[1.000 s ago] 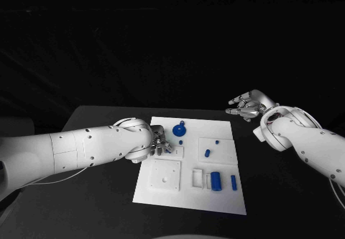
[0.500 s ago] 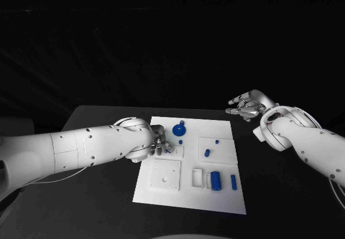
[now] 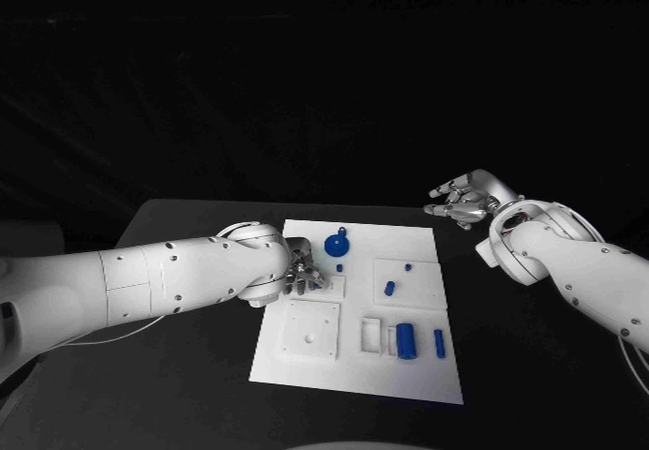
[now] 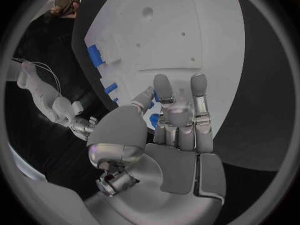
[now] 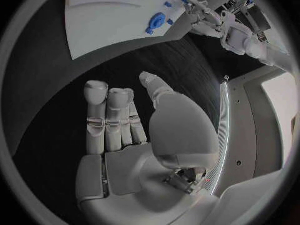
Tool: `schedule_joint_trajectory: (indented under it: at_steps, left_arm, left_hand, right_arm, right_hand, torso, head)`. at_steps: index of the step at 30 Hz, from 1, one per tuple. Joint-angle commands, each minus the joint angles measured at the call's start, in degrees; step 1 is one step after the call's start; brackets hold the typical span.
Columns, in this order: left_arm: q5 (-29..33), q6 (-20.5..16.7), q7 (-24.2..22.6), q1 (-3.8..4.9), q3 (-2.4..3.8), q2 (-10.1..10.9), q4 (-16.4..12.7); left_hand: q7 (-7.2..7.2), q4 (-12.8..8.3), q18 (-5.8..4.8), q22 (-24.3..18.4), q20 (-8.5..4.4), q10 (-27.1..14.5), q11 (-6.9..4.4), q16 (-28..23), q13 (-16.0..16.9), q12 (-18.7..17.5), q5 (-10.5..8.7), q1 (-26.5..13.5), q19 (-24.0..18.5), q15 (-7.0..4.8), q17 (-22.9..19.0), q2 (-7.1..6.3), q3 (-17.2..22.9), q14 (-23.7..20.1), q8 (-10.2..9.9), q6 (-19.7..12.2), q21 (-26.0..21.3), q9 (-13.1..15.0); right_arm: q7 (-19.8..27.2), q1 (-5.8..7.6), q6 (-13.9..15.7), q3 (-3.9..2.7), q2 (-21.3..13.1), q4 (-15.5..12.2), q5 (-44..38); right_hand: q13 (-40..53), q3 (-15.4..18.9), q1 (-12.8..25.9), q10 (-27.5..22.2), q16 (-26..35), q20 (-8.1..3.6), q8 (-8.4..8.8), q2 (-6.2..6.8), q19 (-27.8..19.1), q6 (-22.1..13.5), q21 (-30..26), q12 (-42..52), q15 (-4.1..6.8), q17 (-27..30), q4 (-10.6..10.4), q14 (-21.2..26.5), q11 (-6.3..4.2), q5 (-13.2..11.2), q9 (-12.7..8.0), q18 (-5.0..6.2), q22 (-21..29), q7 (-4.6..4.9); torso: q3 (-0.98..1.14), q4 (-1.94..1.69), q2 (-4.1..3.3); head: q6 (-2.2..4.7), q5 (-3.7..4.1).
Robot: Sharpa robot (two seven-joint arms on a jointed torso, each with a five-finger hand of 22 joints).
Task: Assemble the parts on the task board
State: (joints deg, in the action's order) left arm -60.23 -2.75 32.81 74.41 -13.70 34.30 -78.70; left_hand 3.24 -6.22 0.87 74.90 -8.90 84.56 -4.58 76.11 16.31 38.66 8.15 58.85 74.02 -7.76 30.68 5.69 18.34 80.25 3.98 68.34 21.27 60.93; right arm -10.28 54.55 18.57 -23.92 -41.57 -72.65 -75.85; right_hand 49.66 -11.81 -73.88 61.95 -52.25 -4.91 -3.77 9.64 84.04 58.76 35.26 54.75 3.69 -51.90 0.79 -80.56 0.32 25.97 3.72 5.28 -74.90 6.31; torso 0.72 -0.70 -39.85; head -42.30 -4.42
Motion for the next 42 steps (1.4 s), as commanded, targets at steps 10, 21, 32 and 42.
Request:
schedule_joint_trajectory:
  at_steps: [10, 21, 32, 42]
  left_arm:
    - [0.24, 2.02, 0.44, -0.2, -0.13, -0.57, 0.24]
    - [0.16, 1.93, 0.41, -0.2, -0.13, -1.08, 1.19]
    - [0.15, 2.1, 0.37, -0.2, -0.12, -1.44, 2.02]
    - [0.16, 2.27, 0.39, -0.19, -0.12, -1.6, 2.41]
  left_hand:
    - [-7.21, 0.5, -0.85, 1.02, 0.24, 2.24, -0.88, 0.31, 0.1, 0.41, -0.56, 0.52, 0.07, -0.57, 0.22, 0.52, -0.18, 0.02, 0.21, 13.97, 0.26, 2.36]
    - [-7.2, 0.75, -0.8, 1.01, 0.28, 2.24, -0.88, 0.25, 0.08, 0.36, -0.98, 0.85, 0.06, -0.58, 0.05, 0.24, -0.56, -0.04, 0.19, 13.89, 0.23, 2.44]
    - [-7.19, 2.21, -0.74, 0.98, 0.35, 2.24, -0.86, -0.05, -0.11, 0.1, -4.77, 1.8, 0.04, -0.59, -0.52, -1.49, -3.41, -0.21, 0.17, 13.68, 0.0, 2.48]
    - [-7.25, 4.9, -0.76, 1.02, 0.34, 2.25, -0.88, -0.2, -0.46, 0.0, -4.95, 2.62, 0.18, -0.62, -0.71, -4.42, -5.43, -0.31, 0.17, 13.63, -0.24, 2.29]
  right_arm:
    - [0.57, -0.06, -0.68, -0.02, 0.13, 0.01, -0.01]
    - [0.61, -0.15, -0.69, -0.02, 0.22, 0.1, 0.08]
    - [0.63, -0.26, -0.71, -0.02, 0.18, 0.14, 0.11]
    - [0.64, -0.29, -0.69, -0.02, 0.15, 0.16, 0.16]
  right_hand:
    - [-0.06, -0.31, 0.48, -0.11, 0.19, -0.01, 0.21, 0.16, 2.43, 0.3, -0.31, 0.17, 0.18, 0.03, -0.01, 0.1, -0.1, 0.43, -0.09, 0.82, -4.05, 0.03]
    - [-0.06, -0.32, 0.55, -0.12, 0.22, -0.01, 0.21, 0.19, 2.42, 0.29, -0.44, 0.16, 0.18, 0.05, -0.04, 0.11, -0.1, 0.51, -0.09, 0.82, -4.02, 0.04]
    - [-0.06, -0.32, 0.57, -0.12, 0.22, -0.01, 0.21, 0.2, 2.42, 0.29, -0.47, 0.15, 0.18, 0.05, -0.04, 0.11, -0.1, 0.52, -0.09, 0.82, -4.01, 0.04]
    - [-0.08, -0.18, 0.6, -0.14, 0.35, -0.01, 0.22, 0.24, 2.43, 0.21, -0.52, 0.13, 0.18, 0.15, -0.06, 0.16, -0.08, 0.59, -0.09, 0.83, -4.0, 0.04]
  torso:
    - [0.01, -0.02, 0.0]
    - [-0.06, -0.01, -0.01]
    - [-0.08, -0.04, 0.03]
    - [-0.07, -0.05, 0.02]
  head:
    - [0.0, 0.07]
    - [0.05, 0.18]
    - [0.07, 0.33]
    - [0.03, 0.39]
